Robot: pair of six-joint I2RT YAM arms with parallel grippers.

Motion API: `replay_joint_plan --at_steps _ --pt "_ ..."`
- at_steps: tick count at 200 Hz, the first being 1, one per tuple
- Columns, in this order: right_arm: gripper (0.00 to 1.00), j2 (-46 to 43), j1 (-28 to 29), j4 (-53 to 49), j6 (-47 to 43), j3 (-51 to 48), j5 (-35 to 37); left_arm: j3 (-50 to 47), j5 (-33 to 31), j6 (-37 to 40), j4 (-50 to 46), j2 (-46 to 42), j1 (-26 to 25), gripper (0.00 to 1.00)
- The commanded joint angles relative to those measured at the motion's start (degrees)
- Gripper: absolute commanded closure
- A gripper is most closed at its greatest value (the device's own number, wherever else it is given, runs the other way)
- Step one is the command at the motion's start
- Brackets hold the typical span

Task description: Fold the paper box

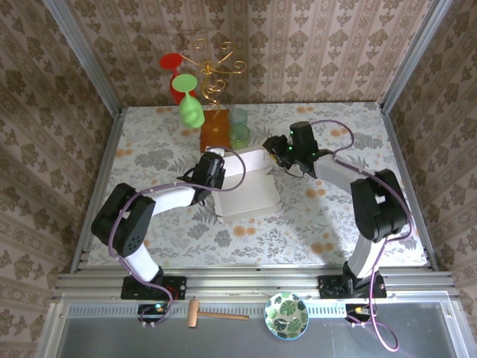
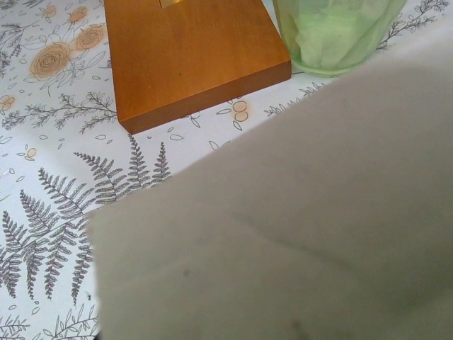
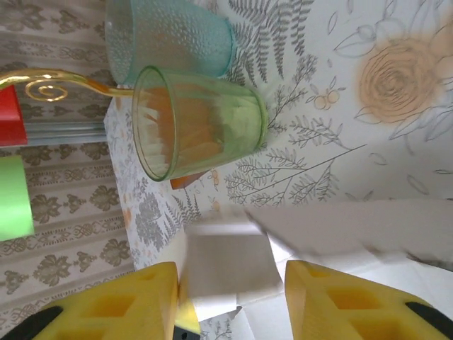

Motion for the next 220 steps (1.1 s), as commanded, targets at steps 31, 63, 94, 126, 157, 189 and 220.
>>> replay_joint_plan --at_steps 31,63,94,126,157,189,220 --pt "0.53 -9.5 -3.2 13.8 1.2 -16.6 3.4 0.5 -2.0 1.6 -2.6 1.4 0.1 1.00" --pt "0.67 -5.4 -3.1 18.9 3.8 -20.8 3.9 1.0 -2.0 2.4 -2.7 1.7 0.0 1.00" --pt "0.73 -0.1 -4.8 23.9 3.7 -18.5 2.6 1.1 -1.3 2.6 -2.9 1.9 0.2 1.00" --pt "0.82 0.3 -8.5 20.0 -9.1 -13.3 -3.1 1.5 2.6 2.9 -3.9 1.6 2.1 1.00" --pt "0.77 0.6 -11.4 11.1 -22.2 -8.0 -10.1 1.4 7.6 6.1 -5.1 -0.3 4.8 1.00" --pt "0.75 3.9 -11.5 6.1 -30.6 -4.6 -16.1 -0.8 12.6 8.9 -3.9 -2.4 7.7 1.00" --pt "0.70 4.3 -11.2 4.8 -36.0 -3.1 -17.7 -0.8 17.8 9.3 -2.4 -2.9 9.2 1.00"
